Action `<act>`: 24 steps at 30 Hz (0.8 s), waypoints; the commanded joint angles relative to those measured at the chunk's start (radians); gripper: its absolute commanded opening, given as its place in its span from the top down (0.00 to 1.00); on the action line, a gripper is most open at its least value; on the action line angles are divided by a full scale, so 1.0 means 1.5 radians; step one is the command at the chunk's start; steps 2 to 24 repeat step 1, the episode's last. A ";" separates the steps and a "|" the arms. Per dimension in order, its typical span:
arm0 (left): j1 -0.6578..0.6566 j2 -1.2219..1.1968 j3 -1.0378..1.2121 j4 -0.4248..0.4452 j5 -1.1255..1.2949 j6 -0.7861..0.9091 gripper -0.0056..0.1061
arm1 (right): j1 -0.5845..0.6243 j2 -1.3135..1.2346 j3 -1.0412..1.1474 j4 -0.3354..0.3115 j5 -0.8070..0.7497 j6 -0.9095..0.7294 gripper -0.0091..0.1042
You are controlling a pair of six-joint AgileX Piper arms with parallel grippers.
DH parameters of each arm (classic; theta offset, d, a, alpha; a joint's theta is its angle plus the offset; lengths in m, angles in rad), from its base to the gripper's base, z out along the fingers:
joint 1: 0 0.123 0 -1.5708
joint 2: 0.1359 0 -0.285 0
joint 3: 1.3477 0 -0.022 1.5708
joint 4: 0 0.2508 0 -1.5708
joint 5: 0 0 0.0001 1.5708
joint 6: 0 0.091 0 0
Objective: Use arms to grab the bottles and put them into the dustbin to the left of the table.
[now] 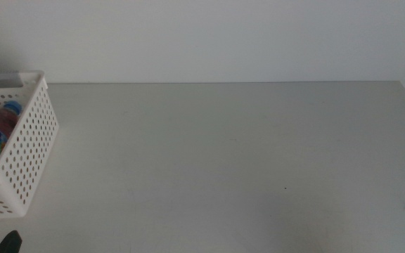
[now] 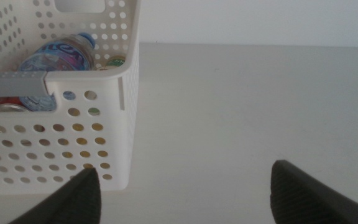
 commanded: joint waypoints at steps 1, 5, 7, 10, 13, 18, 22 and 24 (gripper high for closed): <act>-0.004 -0.018 0.002 -0.010 -0.053 -0.007 0.11 | -0.004 -0.014 -0.006 0.001 -0.055 -0.008 0.35; -0.004 -0.018 0.002 -0.010 -0.053 -0.007 0.11 | -0.004 -0.014 -0.006 0.001 -0.055 -0.008 0.35; -0.004 -0.018 0.002 -0.010 -0.053 -0.007 0.11 | -0.004 -0.014 -0.006 0.001 -0.055 -0.008 0.35; -0.004 -0.018 0.002 -0.010 -0.053 -0.007 0.11 | -0.004 -0.014 -0.006 0.001 -0.055 -0.008 0.35; -0.004 -0.018 0.002 -0.010 -0.053 -0.007 0.11 | -0.004 -0.014 -0.006 0.001 -0.055 -0.008 0.35; -0.004 -0.018 0.002 -0.010 -0.053 -0.007 0.11 | -0.004 -0.014 -0.006 0.001 -0.055 -0.008 0.35; -0.004 -0.018 0.002 -0.010 -0.053 -0.007 0.11 | -0.004 -0.014 -0.006 0.001 -0.055 -0.008 0.35; -0.004 -0.018 0.002 -0.010 -0.053 -0.007 0.11 | -0.004 -0.014 -0.006 0.001 -0.055 -0.008 0.35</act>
